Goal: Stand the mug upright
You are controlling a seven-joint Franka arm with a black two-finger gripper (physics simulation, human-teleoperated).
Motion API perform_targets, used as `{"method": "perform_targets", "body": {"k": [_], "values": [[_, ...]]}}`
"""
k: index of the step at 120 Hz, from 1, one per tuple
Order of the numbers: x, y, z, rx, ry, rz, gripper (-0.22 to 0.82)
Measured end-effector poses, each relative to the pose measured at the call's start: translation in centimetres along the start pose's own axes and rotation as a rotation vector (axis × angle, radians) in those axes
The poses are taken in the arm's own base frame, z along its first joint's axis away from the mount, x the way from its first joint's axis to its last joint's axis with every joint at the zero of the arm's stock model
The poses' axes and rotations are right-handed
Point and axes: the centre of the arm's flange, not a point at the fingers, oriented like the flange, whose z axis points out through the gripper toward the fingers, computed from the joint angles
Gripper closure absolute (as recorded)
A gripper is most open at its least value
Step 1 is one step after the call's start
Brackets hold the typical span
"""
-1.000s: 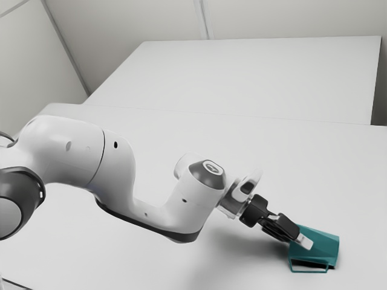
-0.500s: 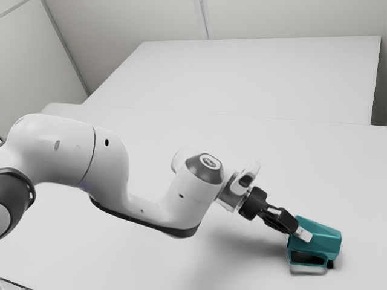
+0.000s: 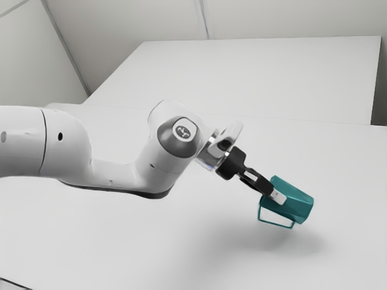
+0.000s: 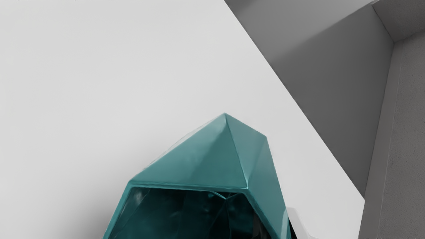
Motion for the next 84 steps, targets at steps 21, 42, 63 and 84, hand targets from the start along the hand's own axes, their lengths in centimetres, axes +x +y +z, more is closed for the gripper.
{"method": "perform_targets", "body": {"k": [21, 42, 63, 84], "values": [[0.6, -1.1, -3.6, 0.133, -0.066, 0.038, 0.78], [0.7, -2.2, -7.2, 0.255, -0.129, 0.032, 0.78], [0.3, -3.2, -10.6, 0.369, -0.190, 0.000, 0.78], [-0.4, -2.9, -12.3, 0.471, -0.283, -0.014, 0.78]]}}
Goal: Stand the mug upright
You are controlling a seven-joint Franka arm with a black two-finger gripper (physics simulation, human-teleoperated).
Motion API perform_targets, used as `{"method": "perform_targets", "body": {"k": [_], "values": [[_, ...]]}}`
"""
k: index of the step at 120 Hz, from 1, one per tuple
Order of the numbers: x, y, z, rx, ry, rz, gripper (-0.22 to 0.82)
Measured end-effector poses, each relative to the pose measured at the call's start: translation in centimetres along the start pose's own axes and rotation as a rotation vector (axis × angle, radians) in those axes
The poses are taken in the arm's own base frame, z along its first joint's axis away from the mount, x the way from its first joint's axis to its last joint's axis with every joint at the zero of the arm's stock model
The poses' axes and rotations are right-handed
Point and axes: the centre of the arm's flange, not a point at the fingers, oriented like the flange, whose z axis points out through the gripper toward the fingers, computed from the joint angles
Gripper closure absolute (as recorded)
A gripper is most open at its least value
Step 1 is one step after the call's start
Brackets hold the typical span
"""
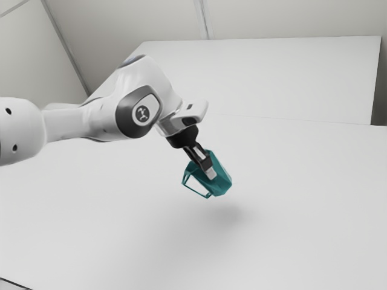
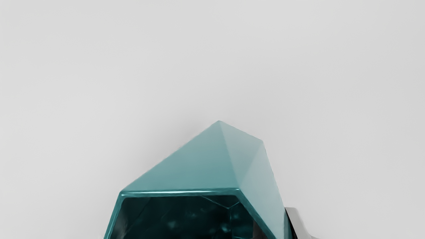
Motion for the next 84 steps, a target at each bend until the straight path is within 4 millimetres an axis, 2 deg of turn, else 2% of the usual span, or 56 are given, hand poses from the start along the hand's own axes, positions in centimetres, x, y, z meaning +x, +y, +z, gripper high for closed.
{"method": "perform_targets", "body": {"k": [26, 52, 84], "values": [[-1.6, -1.3, -1.1, 0.107, -0.093, -0.046, 0.78], [-3.5, -4.6, -2.1, 0.185, -0.147, -0.153, 0.78], [-4.9, -6.1, -2.7, 0.254, -0.185, -0.232, 0.78]]}}
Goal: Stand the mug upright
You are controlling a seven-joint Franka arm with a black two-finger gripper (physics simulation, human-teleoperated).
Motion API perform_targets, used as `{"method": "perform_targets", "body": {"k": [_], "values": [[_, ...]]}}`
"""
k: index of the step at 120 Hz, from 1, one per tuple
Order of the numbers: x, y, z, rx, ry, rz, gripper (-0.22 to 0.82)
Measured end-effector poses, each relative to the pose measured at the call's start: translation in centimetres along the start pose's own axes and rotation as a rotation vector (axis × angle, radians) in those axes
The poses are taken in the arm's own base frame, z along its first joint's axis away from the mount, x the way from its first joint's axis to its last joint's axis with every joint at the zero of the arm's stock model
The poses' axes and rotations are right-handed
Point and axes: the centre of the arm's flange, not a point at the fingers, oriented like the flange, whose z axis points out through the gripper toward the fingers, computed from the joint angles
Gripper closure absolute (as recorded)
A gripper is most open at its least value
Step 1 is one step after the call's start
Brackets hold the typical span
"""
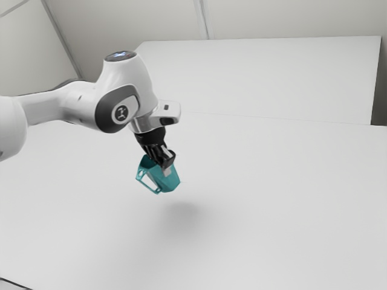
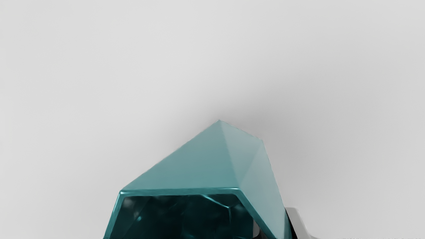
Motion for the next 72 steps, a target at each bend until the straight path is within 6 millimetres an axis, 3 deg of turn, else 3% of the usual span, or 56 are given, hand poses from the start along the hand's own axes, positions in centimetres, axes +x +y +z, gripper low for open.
{"method": "perform_targets", "body": {"k": [21, 72], "values": [[-1.3, -1.6, 0.5, 0.064, -0.031, -0.054, 0.78], [-4.7, -2.4, 3.7, 0.124, -0.085, -0.180, 0.78]]}}
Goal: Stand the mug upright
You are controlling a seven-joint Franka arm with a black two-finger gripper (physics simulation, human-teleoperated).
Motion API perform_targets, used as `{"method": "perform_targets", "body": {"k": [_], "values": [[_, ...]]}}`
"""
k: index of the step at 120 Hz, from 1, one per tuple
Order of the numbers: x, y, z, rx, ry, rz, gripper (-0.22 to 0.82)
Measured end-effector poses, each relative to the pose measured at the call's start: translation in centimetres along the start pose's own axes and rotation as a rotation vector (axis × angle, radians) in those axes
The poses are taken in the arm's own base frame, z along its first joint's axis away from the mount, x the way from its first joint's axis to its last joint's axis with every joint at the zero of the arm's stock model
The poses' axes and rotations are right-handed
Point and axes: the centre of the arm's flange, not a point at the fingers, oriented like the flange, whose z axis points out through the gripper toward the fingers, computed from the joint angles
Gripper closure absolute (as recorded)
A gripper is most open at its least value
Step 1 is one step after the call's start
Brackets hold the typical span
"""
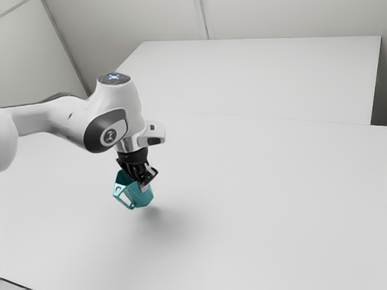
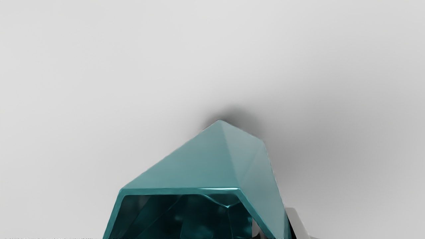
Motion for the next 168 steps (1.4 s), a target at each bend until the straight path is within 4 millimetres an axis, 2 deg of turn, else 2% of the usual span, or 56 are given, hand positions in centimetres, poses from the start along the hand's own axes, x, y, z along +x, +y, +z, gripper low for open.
{"method": "perform_targets", "body": {"k": [26, 68, 115, 130, 137, 155, 168], "values": [[-0.4, -0.5, 1.9, 0.026, 0.023, -0.044, 0.78], [0.8, -1.1, 3.4, 0.036, 0.067, -0.083, 0.78], [2.0, -1.0, 6.2, 0.028, 0.061, -0.097, 0.78], [2.2, -1.1, 6.4, 0.027, 0.063, -0.105, 0.78], [2.2, -1.0, 6.3, 0.024, 0.067, -0.111, 0.71], [2.1, -1.1, 5.3, 0.024, 0.091, -0.130, 0.39], [1.6, -1.8, 2.1, 0.038, 0.153, -0.158, 0.24]]}}
